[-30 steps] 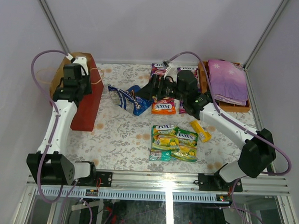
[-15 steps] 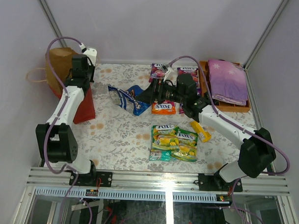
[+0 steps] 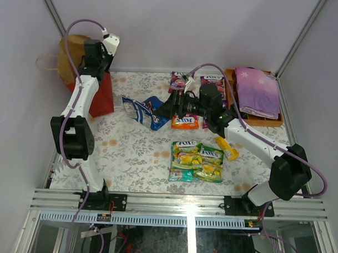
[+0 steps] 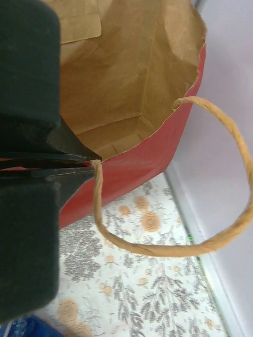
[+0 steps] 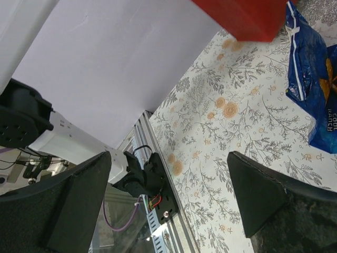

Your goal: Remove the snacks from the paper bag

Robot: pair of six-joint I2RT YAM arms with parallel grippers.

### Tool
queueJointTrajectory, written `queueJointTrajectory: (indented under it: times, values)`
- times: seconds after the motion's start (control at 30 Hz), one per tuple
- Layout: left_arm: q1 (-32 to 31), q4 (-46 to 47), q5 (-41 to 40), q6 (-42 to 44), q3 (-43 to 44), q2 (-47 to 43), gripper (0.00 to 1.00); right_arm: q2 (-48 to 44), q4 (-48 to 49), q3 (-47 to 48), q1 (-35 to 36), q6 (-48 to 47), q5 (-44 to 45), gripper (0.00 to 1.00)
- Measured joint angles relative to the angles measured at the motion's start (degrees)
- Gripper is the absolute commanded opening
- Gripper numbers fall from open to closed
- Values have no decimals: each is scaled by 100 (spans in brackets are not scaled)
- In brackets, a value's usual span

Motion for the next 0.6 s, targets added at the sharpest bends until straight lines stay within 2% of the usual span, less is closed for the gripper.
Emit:
queueJointTrajectory:
  times: [0.17, 0.6]
  values:
    - [15, -144, 192, 210, 708, 472, 0, 50, 0, -66, 0, -9, -83, 100]
    - [286, -409, 221, 546, 640, 640, 0, 310, 197, -238, -7, 28, -435, 100]
